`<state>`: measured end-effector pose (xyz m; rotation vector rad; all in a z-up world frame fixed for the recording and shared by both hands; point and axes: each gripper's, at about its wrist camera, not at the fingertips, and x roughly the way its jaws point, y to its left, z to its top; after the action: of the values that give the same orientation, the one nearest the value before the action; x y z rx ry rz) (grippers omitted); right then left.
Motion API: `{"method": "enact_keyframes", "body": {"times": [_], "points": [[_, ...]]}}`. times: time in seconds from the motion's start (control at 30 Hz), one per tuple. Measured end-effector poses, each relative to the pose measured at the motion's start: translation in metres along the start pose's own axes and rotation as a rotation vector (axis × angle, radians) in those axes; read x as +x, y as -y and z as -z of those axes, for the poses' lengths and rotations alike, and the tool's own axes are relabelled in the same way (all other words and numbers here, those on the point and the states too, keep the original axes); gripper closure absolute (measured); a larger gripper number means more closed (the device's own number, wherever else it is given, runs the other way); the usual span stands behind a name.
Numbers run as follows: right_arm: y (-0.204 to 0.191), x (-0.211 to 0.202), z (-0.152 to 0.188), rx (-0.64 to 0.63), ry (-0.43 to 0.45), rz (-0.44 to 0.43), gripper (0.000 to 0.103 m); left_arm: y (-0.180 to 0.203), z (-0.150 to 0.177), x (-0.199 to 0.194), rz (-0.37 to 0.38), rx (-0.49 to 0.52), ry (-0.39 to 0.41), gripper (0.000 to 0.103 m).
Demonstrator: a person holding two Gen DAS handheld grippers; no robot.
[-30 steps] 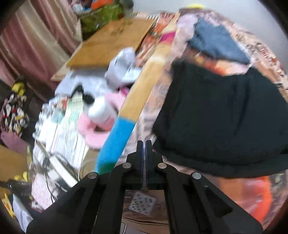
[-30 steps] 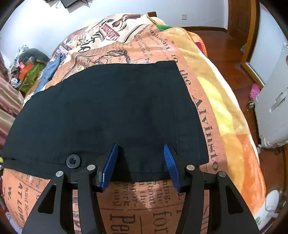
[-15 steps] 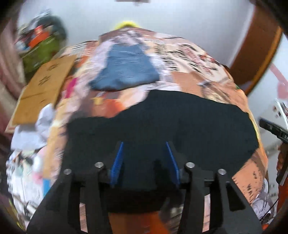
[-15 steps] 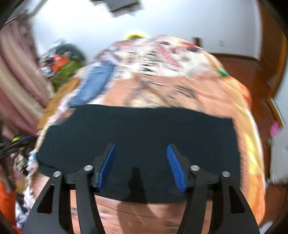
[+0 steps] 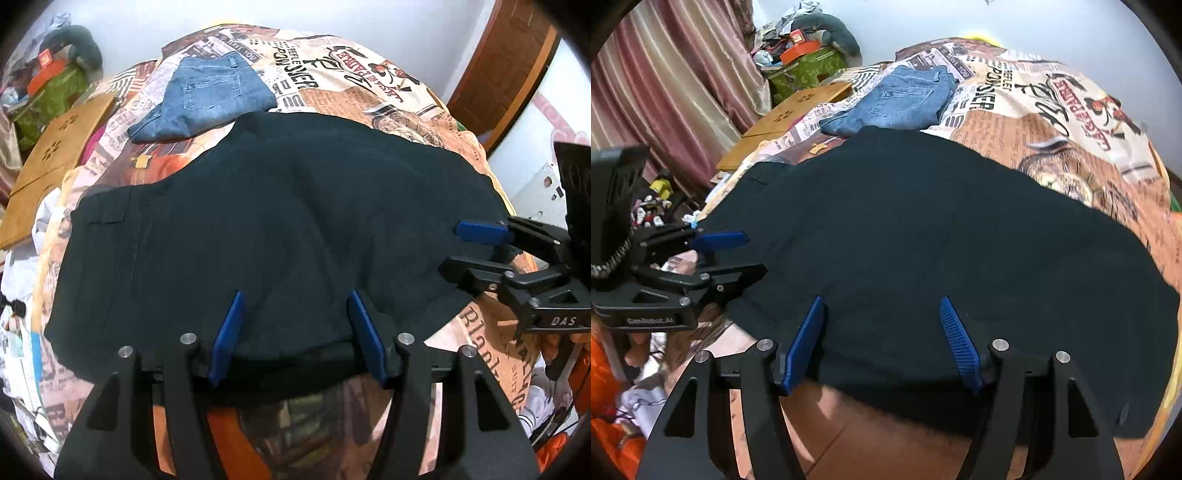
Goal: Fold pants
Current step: 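Grasp the pants' folded edge with the left gripper while the right gripper smooths the fabric, then grasp the black pants' leg end with the right gripper and lift it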
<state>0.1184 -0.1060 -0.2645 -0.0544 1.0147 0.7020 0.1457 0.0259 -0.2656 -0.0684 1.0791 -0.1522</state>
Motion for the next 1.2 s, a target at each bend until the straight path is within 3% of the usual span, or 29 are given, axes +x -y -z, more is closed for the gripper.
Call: {"method": "enact_keyframes", "body": {"times": [0.3, 0.47, 0.63, 0.83, 1.03, 1.2], "points": [[0.000, -0.017, 0.012, 0.024, 0.027, -0.019, 0.040, 0.007, 0.002, -0.008, -0.058, 0.015, 0.006, 0.044], [0.017, -0.040, 0.018, 0.096, 0.068, -0.004, 0.040, 0.008, -0.012, -0.020, -0.069, 0.047, -0.010, 0.044], [0.072, -0.078, 0.040, 0.303, 0.162, 0.063, 0.038, 0.019, -0.049, -0.024, -0.066, 0.050, 0.039, 0.039], [0.142, -0.115, 0.095, 0.628, 0.242, 0.132, 0.038, 0.065, -0.094, -0.006, -0.045, 0.123, 0.069, 0.032], [0.175, -0.126, 0.136, 0.818, 0.284, 0.156, 0.038, 0.116, -0.110, 0.036, -0.017, 0.216, -0.009, 0.032], [0.196, -0.117, 0.150, 0.920, 0.309, 0.112, 0.038, 0.147, -0.106, 0.069, 0.007, 0.265, -0.099, 0.032]]}}
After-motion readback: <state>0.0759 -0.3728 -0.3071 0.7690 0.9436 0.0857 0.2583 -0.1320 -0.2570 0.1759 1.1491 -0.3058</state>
